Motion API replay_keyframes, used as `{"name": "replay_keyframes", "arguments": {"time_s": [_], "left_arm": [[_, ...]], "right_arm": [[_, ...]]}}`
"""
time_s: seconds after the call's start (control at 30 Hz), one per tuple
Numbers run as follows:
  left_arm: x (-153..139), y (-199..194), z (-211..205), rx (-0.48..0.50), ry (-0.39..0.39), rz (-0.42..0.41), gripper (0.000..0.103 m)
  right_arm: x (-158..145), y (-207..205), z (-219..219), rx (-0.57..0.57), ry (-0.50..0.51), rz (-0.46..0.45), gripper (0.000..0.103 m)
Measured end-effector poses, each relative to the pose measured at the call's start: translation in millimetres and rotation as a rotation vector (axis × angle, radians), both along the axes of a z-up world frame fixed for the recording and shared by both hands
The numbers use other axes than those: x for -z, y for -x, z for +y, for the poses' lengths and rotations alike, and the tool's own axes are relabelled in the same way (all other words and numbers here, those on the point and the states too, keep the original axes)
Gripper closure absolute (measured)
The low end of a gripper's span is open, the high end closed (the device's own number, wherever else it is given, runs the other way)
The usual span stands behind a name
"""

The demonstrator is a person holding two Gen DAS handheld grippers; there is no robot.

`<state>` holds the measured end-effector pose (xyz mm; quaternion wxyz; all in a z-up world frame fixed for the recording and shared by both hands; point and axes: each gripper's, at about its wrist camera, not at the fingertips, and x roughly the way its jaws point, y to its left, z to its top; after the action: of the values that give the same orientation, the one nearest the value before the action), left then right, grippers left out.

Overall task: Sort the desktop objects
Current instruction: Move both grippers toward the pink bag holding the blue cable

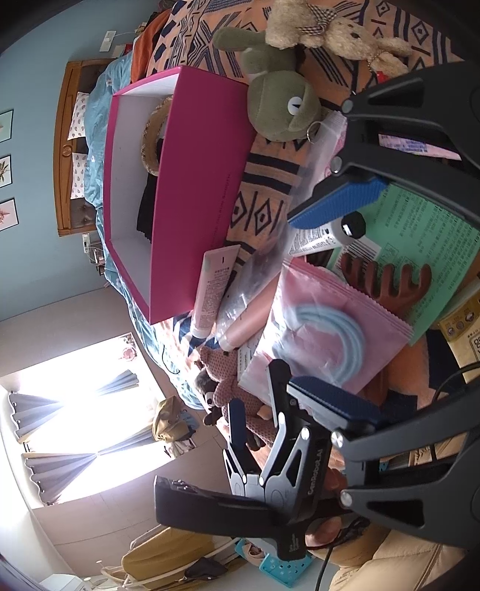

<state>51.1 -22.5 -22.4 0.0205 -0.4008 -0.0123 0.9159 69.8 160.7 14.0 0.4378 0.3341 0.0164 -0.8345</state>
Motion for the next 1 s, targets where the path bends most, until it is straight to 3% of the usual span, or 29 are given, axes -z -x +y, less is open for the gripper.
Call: {"name": "replay_keyframes", "arguments": {"time_s": [0.2,0.33,0.63,0.8,0.87,0.93,1.0], "left_arm": [[3.3,-1.0,1.7,0.012,0.007,-0.014,0.000],[5.8,-3.0,1.3,0.025,0.012,-0.028,0.000],[17.1,-8.5,-1.9,0.093,-0.026,-0.092,0.001],[19.0,-9.6,-3.6,0.100,-0.042,-0.095,0.001],[19.1,-9.3,-3.0,0.099,-0.037,-0.093,0.002],[18.9,-8.7,-2.0,0.097,-0.033,-0.089,0.004],[17.3,-8.3,-3.1,0.096,-0.042,-0.085,0.008]], "right_arm": [[5.6,-1.5,-5.4,-0.022,-0.019,-0.018,0.021],[11.3,-1.1,-10.4,-0.042,-0.036,-0.042,0.029],[24.3,4.7,-22.2,-0.060,-0.080,-0.093,0.029],[30.2,6.8,-27.9,-0.056,-0.106,-0.091,0.043],[29.5,9.6,-26.0,-0.038,-0.113,-0.085,0.058],[27.6,12.5,-22.7,-0.033,-0.099,-0.087,0.063],[25.6,12.6,-22.6,-0.028,-0.098,-0.072,0.075]]}}
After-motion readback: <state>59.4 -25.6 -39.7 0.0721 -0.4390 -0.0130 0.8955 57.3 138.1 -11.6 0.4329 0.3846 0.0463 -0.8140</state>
